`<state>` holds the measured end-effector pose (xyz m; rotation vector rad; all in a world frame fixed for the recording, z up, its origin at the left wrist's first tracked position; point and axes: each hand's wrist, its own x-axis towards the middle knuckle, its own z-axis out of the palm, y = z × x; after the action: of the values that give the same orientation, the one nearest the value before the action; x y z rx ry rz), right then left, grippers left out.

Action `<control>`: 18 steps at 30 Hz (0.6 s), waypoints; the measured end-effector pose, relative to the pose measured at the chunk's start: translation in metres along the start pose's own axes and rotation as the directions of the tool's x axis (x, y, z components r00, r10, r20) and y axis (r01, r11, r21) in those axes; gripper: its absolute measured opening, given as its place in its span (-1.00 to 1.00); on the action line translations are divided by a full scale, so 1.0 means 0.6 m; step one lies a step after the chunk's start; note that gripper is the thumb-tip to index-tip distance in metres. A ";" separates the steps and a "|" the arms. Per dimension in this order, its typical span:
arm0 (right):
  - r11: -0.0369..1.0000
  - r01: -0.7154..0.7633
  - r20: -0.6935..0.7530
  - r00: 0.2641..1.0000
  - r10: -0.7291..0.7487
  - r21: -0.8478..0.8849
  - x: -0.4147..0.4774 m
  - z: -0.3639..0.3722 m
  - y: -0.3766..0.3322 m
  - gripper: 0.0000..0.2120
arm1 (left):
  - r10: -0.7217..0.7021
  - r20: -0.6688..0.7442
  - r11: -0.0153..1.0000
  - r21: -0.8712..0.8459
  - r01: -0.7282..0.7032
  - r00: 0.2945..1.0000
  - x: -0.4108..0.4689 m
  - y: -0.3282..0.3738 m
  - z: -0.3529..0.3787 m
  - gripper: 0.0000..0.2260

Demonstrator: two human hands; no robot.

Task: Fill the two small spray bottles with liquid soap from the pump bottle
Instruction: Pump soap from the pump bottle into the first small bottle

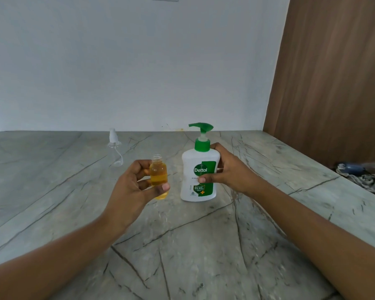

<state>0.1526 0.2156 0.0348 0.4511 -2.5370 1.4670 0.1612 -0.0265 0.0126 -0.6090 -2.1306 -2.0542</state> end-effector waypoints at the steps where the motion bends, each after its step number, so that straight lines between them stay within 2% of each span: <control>1: 1.000 0.000 -0.006 1.000 0.000 0.006 0.004 0.000 0.002 -0.49 | -0.001 0.000 1.000 0.009 0.001 1.000 0.000 -0.002 0.000 -0.55; 5: 0.999 -0.016 -0.005 1.000 0.016 0.034 0.011 -0.003 0.010 -0.47 | -0.015 0.010 0.999 0.039 0.014 1.000 0.000 -0.009 0.001 -0.55; 9: 0.997 -0.078 0.108 0.991 0.078 -0.002 0.003 -0.025 0.006 -0.32 | -0.040 -0.001 0.997 0.059 0.039 0.999 -0.002 -0.017 -0.006 -0.54; 11: 0.991 -0.125 0.017 0.992 0.126 -0.052 -0.005 -0.053 0.012 -0.44 | -0.048 0.005 0.997 0.061 0.048 0.999 -0.003 -0.021 -0.008 -0.53; 12: 0.983 -0.144 -0.064 0.989 0.137 -0.118 -0.009 -0.070 0.019 -0.57 | -0.050 0.015 0.997 0.063 0.049 0.999 -0.003 -0.021 -0.006 -0.52; 14: 0.913 -0.202 -0.195 0.971 0.139 -0.355 -0.016 -0.099 0.038 -0.76 | -0.055 0.036 0.996 0.077 0.052 0.998 -0.004 -0.023 -0.002 -0.51; 16: 0.815 -0.264 -0.206 0.962 0.180 -0.516 -0.017 -0.114 0.056 -0.82 | -0.063 0.046 0.994 0.095 0.059 0.997 -0.003 -0.025 -0.001 -0.50; 18: 0.781 -0.263 -0.146 0.965 0.219 -0.567 -0.011 -0.118 0.073 -0.76 | -0.068 0.045 0.993 0.095 0.063 0.997 0.000 -0.023 -0.001 -0.50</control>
<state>0.1438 0.2987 0.0324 -0.0317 -2.8727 0.6541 0.1564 -0.0270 0.0000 -0.5899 -2.2891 -1.9772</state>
